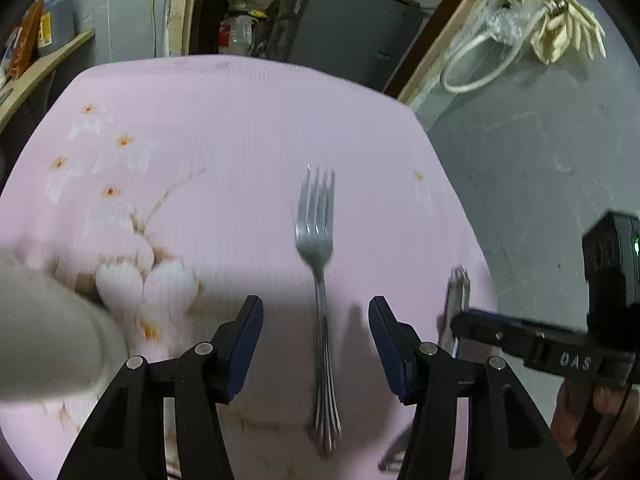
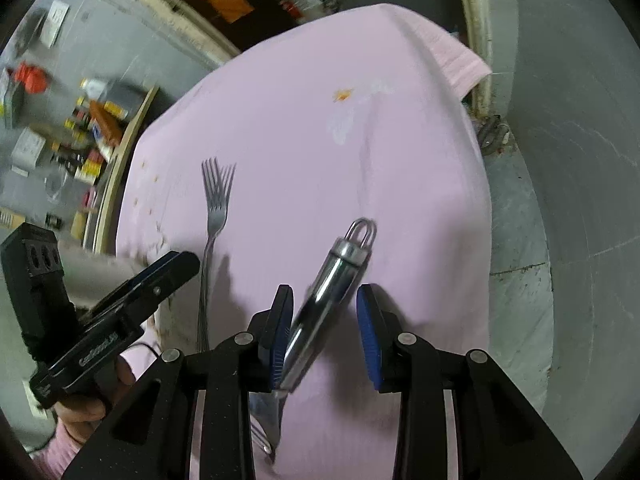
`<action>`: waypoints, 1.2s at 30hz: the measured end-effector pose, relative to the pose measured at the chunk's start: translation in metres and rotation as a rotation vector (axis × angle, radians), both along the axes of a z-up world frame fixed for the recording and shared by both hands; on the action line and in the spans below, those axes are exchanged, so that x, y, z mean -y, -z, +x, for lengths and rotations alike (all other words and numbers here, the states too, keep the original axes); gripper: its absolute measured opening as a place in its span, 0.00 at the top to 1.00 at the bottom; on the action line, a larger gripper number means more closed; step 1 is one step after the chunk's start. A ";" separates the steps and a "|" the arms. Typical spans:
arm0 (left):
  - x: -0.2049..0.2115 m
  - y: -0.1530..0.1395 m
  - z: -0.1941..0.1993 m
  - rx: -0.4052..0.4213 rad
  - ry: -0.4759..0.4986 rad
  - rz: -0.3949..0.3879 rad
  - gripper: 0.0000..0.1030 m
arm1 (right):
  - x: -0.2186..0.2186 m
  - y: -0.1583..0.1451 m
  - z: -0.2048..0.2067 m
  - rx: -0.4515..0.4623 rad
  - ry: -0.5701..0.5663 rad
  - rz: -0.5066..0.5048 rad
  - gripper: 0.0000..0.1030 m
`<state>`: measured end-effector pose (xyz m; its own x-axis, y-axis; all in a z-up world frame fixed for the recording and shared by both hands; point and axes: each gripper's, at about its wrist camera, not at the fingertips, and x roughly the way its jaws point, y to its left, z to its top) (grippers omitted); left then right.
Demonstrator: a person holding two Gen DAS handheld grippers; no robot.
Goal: Organize utensils
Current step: 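Lift the fork with the left tool while the right tool lifts the peeler toward the caddy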
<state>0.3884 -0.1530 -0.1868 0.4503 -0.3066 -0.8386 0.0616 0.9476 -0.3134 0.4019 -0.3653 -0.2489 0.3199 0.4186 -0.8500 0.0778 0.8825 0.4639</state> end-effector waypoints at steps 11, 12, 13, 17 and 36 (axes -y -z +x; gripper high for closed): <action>-0.001 0.008 0.053 0.069 0.033 0.011 0.50 | -0.039 -0.009 0.013 0.110 -0.072 -0.216 0.71; 0.000 0.010 0.058 0.074 0.039 0.008 0.50 | -0.040 -0.010 0.013 0.113 -0.082 -0.224 0.71; 0.002 0.010 0.062 0.077 0.046 0.011 0.55 | -0.040 -0.011 0.014 0.112 -0.081 -0.222 0.71; 0.009 0.011 0.071 0.080 0.090 0.010 0.75 | -0.040 -0.013 0.023 0.088 -0.055 -0.207 0.71; 0.015 -0.015 0.022 0.116 0.184 0.018 0.97 | -0.021 -0.040 -0.031 0.266 0.103 0.032 0.83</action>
